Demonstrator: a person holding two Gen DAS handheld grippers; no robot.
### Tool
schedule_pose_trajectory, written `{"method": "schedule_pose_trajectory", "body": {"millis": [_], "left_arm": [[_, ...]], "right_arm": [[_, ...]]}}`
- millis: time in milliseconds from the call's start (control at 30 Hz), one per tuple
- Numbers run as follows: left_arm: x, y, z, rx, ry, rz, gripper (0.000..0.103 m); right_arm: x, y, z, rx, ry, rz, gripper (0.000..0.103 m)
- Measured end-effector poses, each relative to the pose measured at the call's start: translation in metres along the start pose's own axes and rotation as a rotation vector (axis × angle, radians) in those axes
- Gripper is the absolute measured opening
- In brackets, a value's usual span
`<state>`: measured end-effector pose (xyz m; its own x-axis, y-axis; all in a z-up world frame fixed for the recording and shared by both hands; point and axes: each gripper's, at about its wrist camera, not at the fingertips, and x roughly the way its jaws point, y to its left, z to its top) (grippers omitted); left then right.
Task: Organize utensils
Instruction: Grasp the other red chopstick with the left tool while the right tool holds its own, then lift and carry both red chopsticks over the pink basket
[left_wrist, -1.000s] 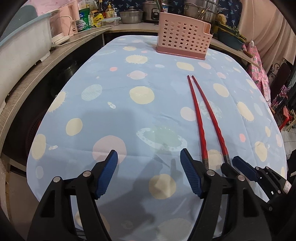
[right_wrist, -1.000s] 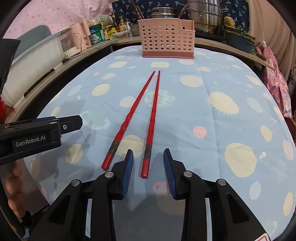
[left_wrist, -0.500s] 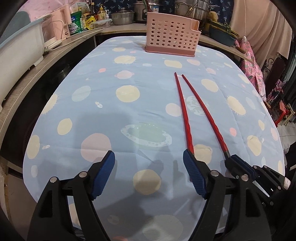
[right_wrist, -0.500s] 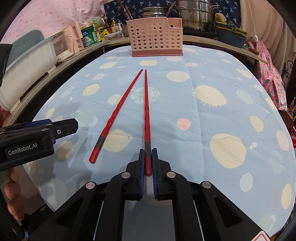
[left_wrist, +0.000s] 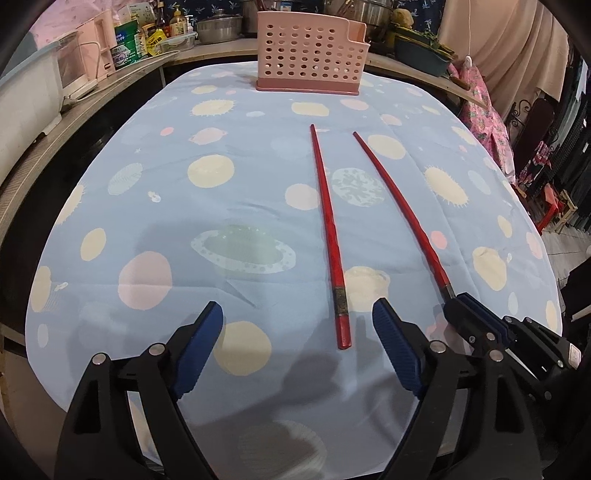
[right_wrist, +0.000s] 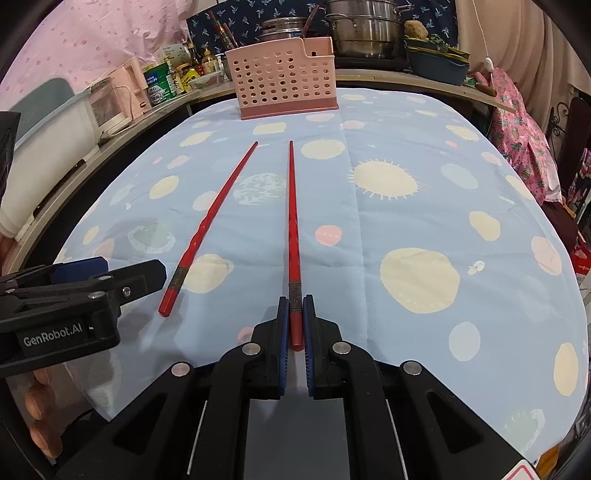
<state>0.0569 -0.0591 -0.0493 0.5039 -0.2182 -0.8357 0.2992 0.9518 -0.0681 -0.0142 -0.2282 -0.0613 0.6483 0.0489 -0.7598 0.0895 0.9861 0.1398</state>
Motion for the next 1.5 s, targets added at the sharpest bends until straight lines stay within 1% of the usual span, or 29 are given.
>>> {"method": "schedule_pose_trajectory", "body": {"millis": [100, 167, 233, 300, 333, 367, 400, 467, 500, 533, 567, 600, 667, 700, 833, 1033, 1267, 1500], "left_arm": [[0.004, -0.004, -0.001, 0.006, 0.009, -0.006, 0.077], [0.008, -0.005, -0.002, 0.009, 0.021, -0.012, 0.069], [0.011, -0.005, -0.002, 0.007, 0.024, -0.009, 0.065], [0.010, -0.005, -0.002, 0.009, 0.022, -0.006, 0.064], [0.010, -0.005, -0.001, 0.010, 0.021, -0.007, 0.061], [0.009, -0.005, -0.002, 0.011, 0.019, -0.006, 0.055], [0.009, -0.005, -0.002, 0.012, 0.018, -0.007, 0.052], [0.007, -0.006, -0.003, 0.017, 0.019, -0.011, 0.041], [0.006, -0.006, -0.003, 0.019, 0.020, -0.019, 0.037], [0.006, -0.007, -0.004, 0.021, 0.022, -0.028, 0.028], [0.005, -0.007, -0.004, 0.023, 0.025, -0.033, 0.023], [0.005, -0.008, -0.005, 0.025, 0.028, -0.040, 0.021], [0.005, -0.008, -0.006, 0.022, 0.034, -0.050, 0.010], [0.005, -0.008, -0.006, 0.021, 0.038, -0.054, 0.008], [0.003, -0.003, -0.004, -0.005, 0.054, -0.083, 0.007], [-0.016, 0.004, 0.004, -0.028, 0.026, -0.095, 0.007], [-0.052, 0.014, 0.023, -0.061, -0.049, -0.110, 0.007], [-0.095, 0.023, 0.052, -0.088, -0.148, -0.130, 0.007]], "right_arm": [[0.000, -0.002, -0.001, 0.007, 0.001, 0.004, 0.007], [0.000, -0.002, -0.001, 0.006, 0.001, 0.003, 0.007], [0.000, -0.002, 0.000, 0.006, 0.001, 0.003, 0.007], [0.000, -0.003, -0.001, 0.006, 0.001, 0.004, 0.007], [0.000, -0.003, -0.001, 0.007, 0.001, 0.004, 0.007], [0.000, -0.002, -0.001, 0.007, 0.001, 0.004, 0.007], [0.000, -0.002, -0.001, 0.006, 0.001, 0.004, 0.007], [0.000, -0.002, -0.001, 0.006, 0.001, 0.004, 0.007], [0.000, -0.002, -0.001, 0.006, 0.001, 0.004, 0.007], [0.000, -0.002, -0.001, 0.006, 0.001, 0.004, 0.007], [0.000, -0.002, -0.001, 0.006, 0.001, 0.004, 0.007], [0.000, -0.002, -0.001, 0.006, 0.001, 0.004, 0.007], [0.000, -0.002, -0.001, 0.006, 0.001, 0.004, 0.007], [0.000, -0.002, -0.001, 0.006, 0.001, 0.004, 0.007], [-0.001, -0.001, -0.002, -0.001, 0.002, 0.010, 0.007], [-0.013, -0.001, 0.001, -0.009, -0.014, 0.018, 0.007], [-0.041, -0.005, 0.018, 0.010, -0.065, 0.037, 0.007], [-0.073, -0.005, 0.050, 0.021, -0.150, 0.064, 0.007]]}}
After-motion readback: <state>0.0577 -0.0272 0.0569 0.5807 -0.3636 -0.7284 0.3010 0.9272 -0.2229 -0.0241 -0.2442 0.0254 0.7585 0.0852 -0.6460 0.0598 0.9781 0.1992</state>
